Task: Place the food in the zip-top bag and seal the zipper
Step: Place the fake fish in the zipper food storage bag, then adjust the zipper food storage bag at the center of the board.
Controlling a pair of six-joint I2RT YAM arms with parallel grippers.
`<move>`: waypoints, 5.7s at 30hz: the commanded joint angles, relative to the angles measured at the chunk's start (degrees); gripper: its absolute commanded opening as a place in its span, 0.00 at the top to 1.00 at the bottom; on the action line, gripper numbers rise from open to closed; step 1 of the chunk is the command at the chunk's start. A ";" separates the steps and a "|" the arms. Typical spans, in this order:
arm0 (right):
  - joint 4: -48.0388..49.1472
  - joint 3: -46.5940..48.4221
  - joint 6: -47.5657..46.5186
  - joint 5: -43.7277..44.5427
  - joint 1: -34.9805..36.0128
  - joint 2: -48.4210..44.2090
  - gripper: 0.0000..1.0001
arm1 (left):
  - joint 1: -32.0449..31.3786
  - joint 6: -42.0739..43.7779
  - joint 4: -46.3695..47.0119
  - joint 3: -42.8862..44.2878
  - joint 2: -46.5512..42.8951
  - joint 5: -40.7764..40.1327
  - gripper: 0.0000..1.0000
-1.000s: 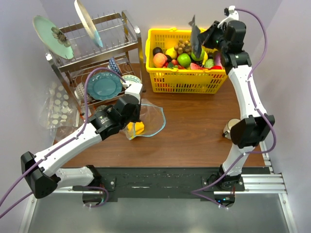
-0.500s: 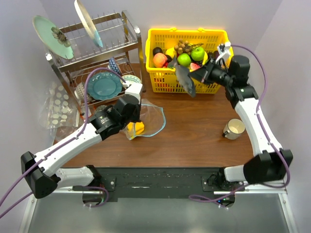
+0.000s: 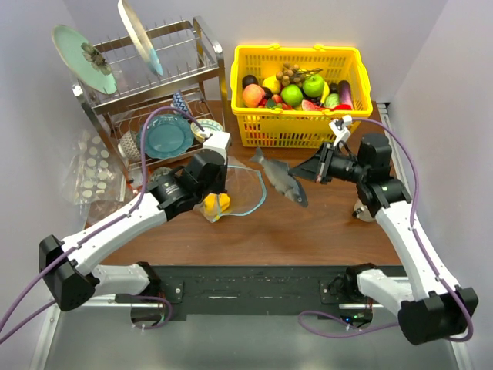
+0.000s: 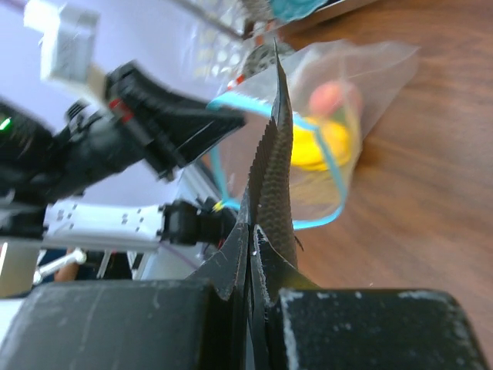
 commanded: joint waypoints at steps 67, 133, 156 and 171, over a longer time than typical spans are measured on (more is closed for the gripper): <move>-3.98 -7.37 -4.53 29.09 21.56 -0.73 0.39 | 0.14 -3.86 5.89 6.90 -1.38 5.36 1.00; -5.73 17.40 -14.73 31.18 24.20 4.98 1.00 | 0.14 -3.68 2.46 5.59 -2.43 7.72 1.00; -13.43 15.02 -10.58 37.33 24.20 5.86 0.27 | 0.31 5.98 -11.25 10.50 -4.98 -3.08 1.00; -19.36 27.60 -8.84 60.70 24.11 7.70 0.01 | 0.40 11.70 2.54 -4.43 -12.18 0.00 1.00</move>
